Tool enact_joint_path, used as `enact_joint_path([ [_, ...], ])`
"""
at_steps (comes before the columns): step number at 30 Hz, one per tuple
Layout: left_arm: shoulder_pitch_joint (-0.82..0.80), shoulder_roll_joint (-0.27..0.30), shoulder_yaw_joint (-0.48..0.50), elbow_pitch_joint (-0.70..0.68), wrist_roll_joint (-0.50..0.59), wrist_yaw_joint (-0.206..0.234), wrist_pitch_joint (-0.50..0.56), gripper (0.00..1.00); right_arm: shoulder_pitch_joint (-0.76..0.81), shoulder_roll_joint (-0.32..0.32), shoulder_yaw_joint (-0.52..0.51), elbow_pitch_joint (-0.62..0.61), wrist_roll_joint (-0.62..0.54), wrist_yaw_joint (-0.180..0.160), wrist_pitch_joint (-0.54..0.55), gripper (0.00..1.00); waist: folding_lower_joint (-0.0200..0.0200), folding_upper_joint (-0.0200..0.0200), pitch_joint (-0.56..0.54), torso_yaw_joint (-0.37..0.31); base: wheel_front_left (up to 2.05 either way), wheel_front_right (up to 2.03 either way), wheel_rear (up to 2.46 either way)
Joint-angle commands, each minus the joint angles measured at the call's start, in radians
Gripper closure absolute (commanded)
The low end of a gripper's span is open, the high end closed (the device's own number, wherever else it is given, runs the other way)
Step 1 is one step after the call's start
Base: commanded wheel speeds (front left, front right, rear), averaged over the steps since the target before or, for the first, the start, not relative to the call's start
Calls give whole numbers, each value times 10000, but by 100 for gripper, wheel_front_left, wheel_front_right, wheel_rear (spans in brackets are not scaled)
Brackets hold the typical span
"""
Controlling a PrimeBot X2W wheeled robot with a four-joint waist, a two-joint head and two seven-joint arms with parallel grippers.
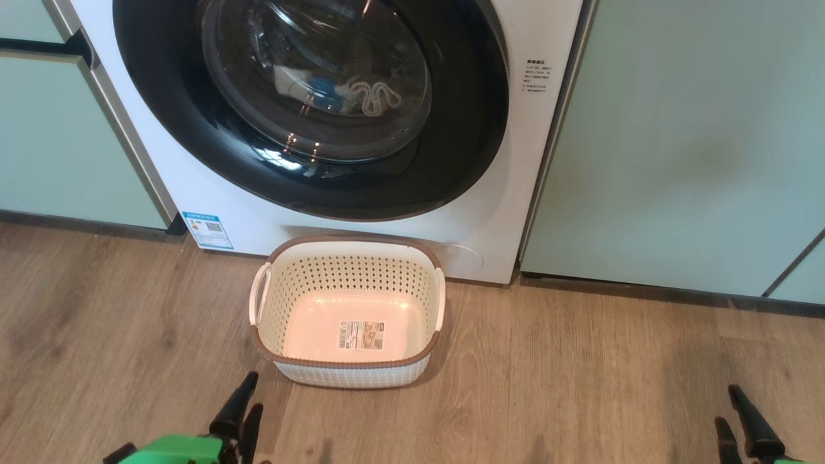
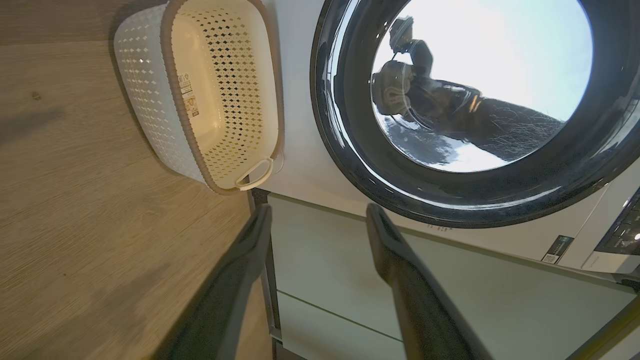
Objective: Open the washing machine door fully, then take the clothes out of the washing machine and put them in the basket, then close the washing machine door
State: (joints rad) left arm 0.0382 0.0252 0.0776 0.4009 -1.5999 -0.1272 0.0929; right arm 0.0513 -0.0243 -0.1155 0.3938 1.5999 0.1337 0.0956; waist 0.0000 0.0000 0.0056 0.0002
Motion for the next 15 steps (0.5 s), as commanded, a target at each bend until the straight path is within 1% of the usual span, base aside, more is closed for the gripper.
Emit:
enact_joint_path([
  [1, -483, 115, -9, -351, 152, -6, -103, 0, -507, -19, 35, -359, -69, -2, -124, 0, 0, 0, 2, 1, 0, 0, 0],
  [9, -685, 159, -20, -492, 599, -8, -340, 0, -643, -35, 60, -539, -510, -4, -360, 0, 0, 0, 28, 2, 0, 0, 0],
  [15, -825, 193, -8, -639, 1198, -9, -515, 0, -741, -48, 85, -738, -1067, -5, -536, 0, 0, 0, 52, 1, 0, 0, 0],
])
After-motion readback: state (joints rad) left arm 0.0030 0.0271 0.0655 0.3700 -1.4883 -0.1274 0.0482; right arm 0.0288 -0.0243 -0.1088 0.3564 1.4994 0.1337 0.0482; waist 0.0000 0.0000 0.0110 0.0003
